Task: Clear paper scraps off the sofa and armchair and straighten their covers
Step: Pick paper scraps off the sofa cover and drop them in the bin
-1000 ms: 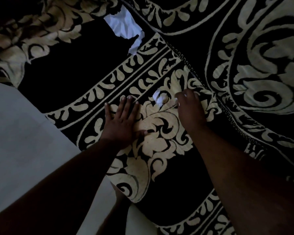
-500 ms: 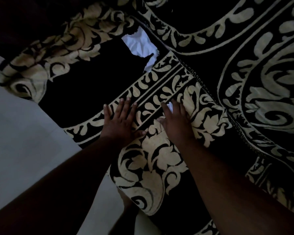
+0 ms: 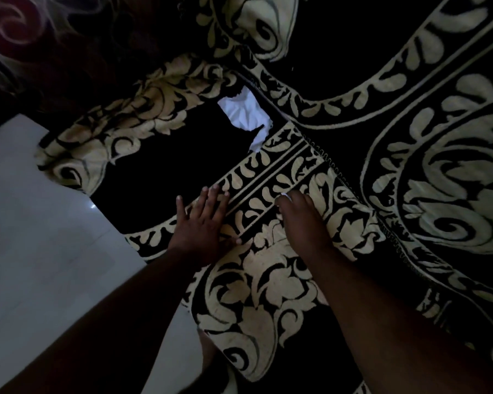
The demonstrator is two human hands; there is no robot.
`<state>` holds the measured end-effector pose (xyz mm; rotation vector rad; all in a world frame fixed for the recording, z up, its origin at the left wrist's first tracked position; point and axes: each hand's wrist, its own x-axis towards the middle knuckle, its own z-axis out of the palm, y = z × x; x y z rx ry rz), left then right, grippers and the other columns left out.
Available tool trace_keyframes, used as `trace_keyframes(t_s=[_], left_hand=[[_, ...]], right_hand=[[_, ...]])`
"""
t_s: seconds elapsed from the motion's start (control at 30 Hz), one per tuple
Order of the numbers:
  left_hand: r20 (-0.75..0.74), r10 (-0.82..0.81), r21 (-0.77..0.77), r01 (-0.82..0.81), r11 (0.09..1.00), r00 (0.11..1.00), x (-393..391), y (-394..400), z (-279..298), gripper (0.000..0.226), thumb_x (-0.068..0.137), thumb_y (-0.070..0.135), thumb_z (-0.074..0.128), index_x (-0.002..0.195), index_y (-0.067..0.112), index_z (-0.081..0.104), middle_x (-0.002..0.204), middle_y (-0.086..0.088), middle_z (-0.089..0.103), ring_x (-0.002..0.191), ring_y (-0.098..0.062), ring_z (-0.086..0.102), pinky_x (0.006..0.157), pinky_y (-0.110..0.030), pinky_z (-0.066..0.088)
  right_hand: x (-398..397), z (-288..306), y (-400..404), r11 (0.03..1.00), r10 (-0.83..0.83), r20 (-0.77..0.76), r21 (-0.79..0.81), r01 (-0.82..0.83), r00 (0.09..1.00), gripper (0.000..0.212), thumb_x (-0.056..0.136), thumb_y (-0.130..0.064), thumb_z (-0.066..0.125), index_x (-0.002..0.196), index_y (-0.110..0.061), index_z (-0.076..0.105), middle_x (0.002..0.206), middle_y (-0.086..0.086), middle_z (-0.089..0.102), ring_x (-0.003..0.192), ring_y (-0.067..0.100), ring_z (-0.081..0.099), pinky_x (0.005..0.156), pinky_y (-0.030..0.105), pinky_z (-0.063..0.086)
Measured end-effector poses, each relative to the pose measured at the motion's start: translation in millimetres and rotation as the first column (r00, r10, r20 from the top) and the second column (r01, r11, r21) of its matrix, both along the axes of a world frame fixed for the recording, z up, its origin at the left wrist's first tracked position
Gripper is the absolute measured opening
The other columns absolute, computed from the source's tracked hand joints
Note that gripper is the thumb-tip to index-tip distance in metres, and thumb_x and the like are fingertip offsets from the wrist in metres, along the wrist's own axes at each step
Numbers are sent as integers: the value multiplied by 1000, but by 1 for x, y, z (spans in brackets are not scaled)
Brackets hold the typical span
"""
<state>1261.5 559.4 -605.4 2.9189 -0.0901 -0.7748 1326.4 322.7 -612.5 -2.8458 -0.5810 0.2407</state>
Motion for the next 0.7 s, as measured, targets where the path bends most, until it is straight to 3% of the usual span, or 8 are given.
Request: trace_keyframes(t_s=[0.27, 0.43, 0.57, 0.7], left_hand=[[82, 84, -15, -83, 996, 993, 50, 34, 9, 105, 83, 89, 19, 158, 25, -17, 165, -3, -27, 152, -20, -24, 117, -67, -9], [50, 106, -5, -106, 994, 993, 79, 58, -6, 107, 81, 90, 18, 156, 25, -21, 164, -3, -29, 151, -19, -28, 117, -68, -9], [36, 63, 16, -64, 998, 997, 84, 73, -17, 107, 77, 89, 4, 157, 23, -18, 165, -5, -27, 151, -21, -26, 116, -68, -9], [91, -30, 73, 23, 997, 995, 74, 82, -32, 103, 81, 86, -4, 160, 20, -11, 166, -8, -21, 153, -23, -20, 116, -69, -8]], right_hand=[[69, 19, 56, 998, 30, 26, 62, -32, 999, 28, 86, -1, 62, 111, -13, 63, 106, 14, 56, 98, 36, 54, 76, 42, 52], [100, 6, 89, 999, -8, 23, 50, 7, 1000, 24, 92, -4, 58, 114, -12, 61, 110, 15, 57, 101, 34, 54, 80, 43, 51], [115, -7, 103, 979, -178, 5, 97, 177, 984, 22, 95, -17, 64, 115, -11, 59, 114, 14, 57, 106, 32, 54, 86, 42, 51], [136, -16, 115, 889, -426, -123, 124, 440, 896, 51, 89, -45, 72, 123, -11, 55, 123, 12, 56, 114, 29, 54, 90, 39, 49]])
